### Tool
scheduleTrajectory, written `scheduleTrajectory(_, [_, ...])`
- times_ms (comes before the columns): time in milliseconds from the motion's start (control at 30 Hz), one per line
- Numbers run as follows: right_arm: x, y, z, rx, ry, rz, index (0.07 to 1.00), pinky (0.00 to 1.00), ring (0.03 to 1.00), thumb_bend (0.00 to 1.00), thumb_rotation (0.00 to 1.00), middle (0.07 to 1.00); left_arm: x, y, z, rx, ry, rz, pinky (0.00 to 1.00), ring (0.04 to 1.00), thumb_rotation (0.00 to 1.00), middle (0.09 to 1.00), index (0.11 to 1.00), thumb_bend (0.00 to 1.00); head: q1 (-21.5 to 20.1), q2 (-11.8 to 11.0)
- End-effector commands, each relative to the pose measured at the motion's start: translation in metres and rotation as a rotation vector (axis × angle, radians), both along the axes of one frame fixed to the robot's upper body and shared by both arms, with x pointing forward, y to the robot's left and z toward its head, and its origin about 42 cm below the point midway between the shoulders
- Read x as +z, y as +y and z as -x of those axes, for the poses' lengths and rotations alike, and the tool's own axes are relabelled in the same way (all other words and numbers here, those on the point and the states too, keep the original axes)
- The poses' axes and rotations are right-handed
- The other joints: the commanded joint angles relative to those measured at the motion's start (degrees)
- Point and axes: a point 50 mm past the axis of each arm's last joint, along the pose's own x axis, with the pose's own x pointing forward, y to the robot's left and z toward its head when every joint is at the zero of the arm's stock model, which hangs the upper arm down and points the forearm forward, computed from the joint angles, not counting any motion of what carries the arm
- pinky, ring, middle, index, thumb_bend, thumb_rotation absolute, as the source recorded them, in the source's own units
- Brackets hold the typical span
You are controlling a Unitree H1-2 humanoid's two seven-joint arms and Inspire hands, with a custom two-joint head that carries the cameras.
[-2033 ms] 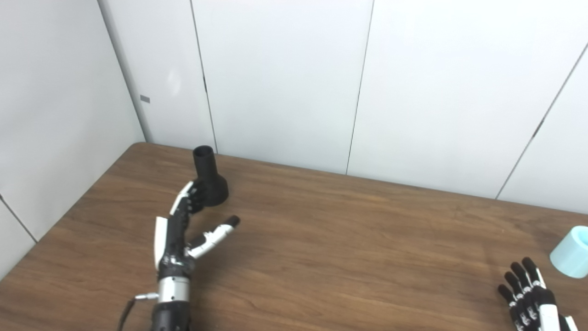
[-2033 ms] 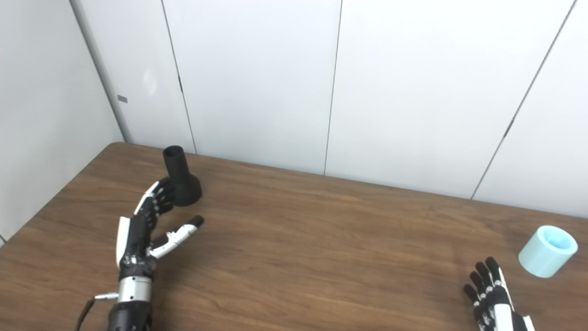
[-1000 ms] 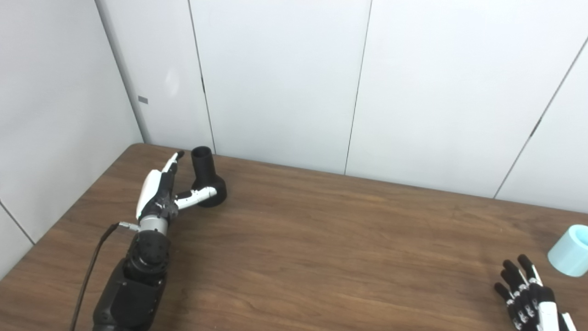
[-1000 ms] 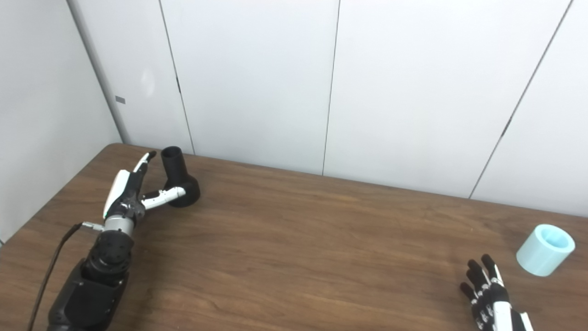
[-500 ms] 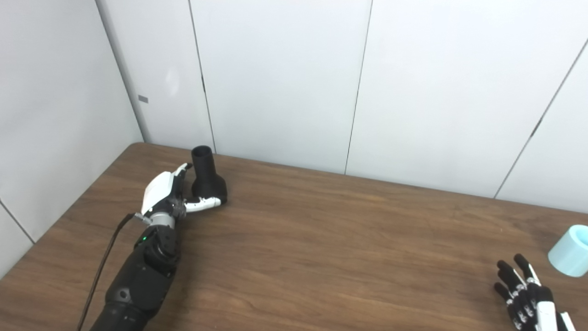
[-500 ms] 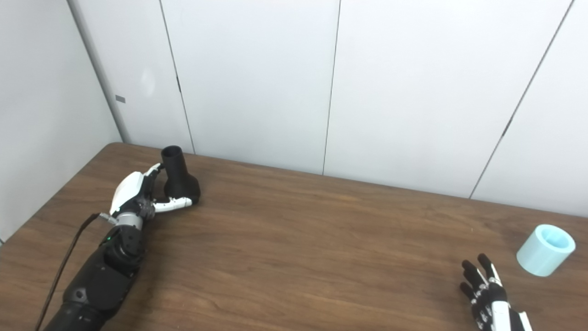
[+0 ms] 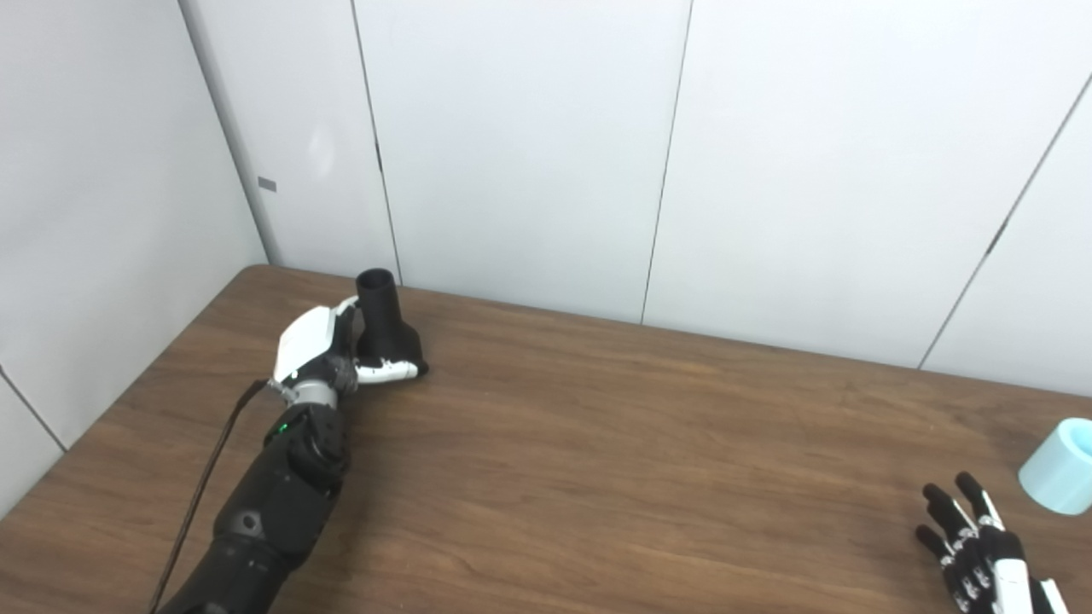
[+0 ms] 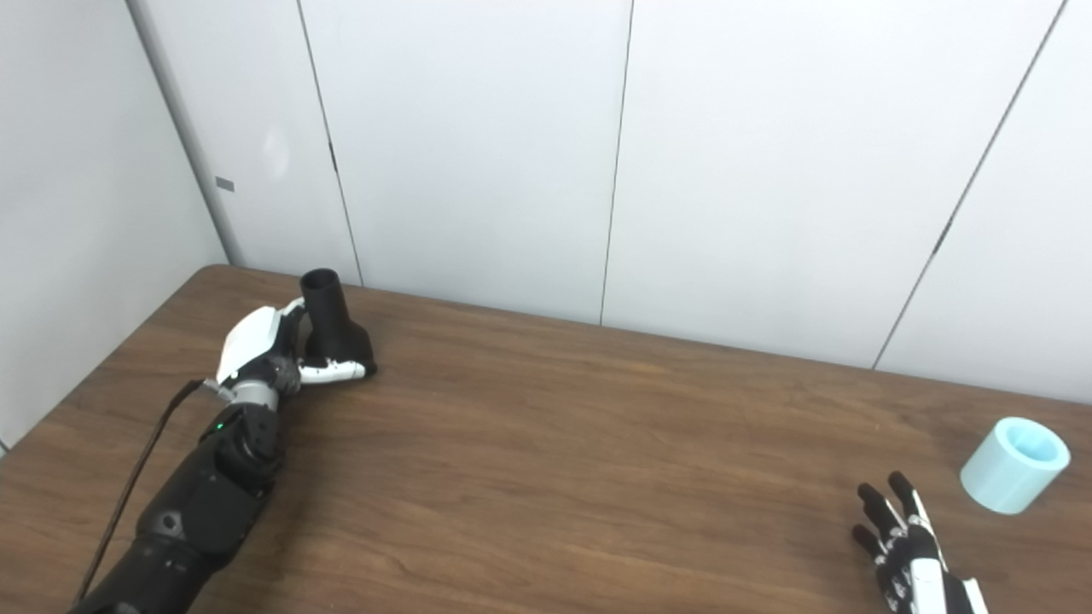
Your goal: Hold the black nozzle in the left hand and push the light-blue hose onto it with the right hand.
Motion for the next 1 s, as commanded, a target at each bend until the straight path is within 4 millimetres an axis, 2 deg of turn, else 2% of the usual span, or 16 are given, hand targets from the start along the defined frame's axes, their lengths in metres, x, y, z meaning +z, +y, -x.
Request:
scheduleTrajectory(0, [-0.034,0.005,0.020,-0.019,0.130,-0.033,0.968,0.93,0.945,0.56,1.00,0.897,0.009,-0.008,-0.007,-0.035,-0.003,0.007,0.81,0.891,0.35,0.888,0.886,1.00,-0.02,0.14])
scheduleTrajectory(167, [-0.031,0.007,0.021,-0.012,0.125,-0.043,0.971,0.96,0.957,0.53,1.00,0.904,0.007,-0.011,-0.009,-0.049,0.012,-0.003,0.80,0.883,0.35,0.872,0.877,0.99,-0.16,0.48])
scheduleTrajectory(267, [-0.030,0.007,0.022,-0.012,0.127,-0.035,0.969,0.96,0.952,0.53,1.00,0.901,0.004,-0.011,-0.011,-0.057,0.016,0.002,0.77,0.841,0.36,0.835,0.850,0.98,-0.12,0.79])
scheduleTrajectory(467, [-0.027,0.007,0.026,-0.016,0.130,-0.037,0.971,0.97,0.954,0.52,1.00,0.901,0.003,-0.013,-0.010,-0.064,0.024,0.014,0.71,0.784,0.31,0.793,0.820,0.98,-0.06,1.32])
scheduleTrajectory(633, [-0.024,0.007,0.027,-0.011,0.124,-0.035,0.982,0.99,0.964,0.50,1.00,0.909,0.002,-0.011,-0.009,-0.068,0.056,0.009,0.72,0.795,0.31,0.796,0.807,0.97,0.12,1.82])
scheduleTrajectory(800, [-0.022,0.008,0.028,-0.013,0.128,-0.018,0.978,0.98,0.948,0.49,1.00,0.896,0.001,-0.008,-0.009,-0.070,0.078,0.010,0.74,0.805,0.26,0.798,0.804,0.95,0.33,2.27])
scheduleTrajectory(967, [-0.021,0.010,0.028,-0.014,0.130,-0.027,0.974,0.99,0.944,0.47,0.99,0.891,0.002,-0.007,-0.010,-0.062,0.134,-0.049,0.71,0.804,0.27,0.794,0.796,0.94,0.33,2.48])
